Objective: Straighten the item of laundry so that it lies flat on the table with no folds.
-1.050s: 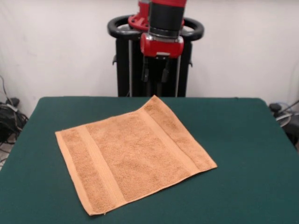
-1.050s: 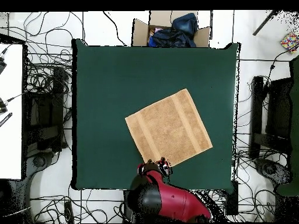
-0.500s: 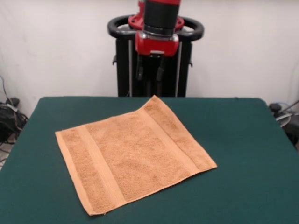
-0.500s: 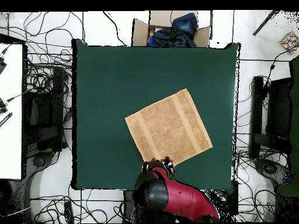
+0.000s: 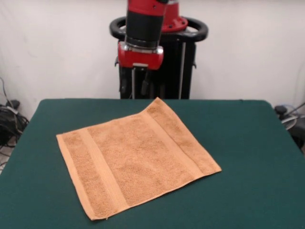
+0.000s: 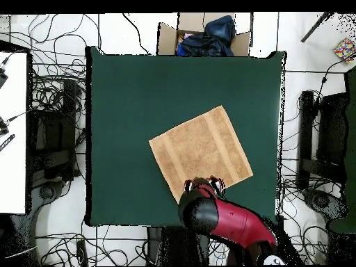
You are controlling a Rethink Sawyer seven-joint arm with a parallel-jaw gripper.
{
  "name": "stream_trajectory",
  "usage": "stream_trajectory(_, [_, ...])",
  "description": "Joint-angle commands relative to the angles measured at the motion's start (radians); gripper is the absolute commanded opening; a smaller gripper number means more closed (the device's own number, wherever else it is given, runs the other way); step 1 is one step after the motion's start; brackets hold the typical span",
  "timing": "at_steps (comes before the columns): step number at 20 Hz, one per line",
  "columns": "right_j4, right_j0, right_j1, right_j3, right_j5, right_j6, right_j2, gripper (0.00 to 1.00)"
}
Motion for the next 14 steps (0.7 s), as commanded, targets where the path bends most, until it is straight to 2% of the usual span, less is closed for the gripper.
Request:
stream_trajectory(1, [-0.031, -0.058, 0.276, -0.119, -0.149, 0.171, 0.134, 1.0])
stream_trajectory(14, [-0.004, -0.031, 0.436, -0.073, -0.349, 0.265, 0.139, 1.0])
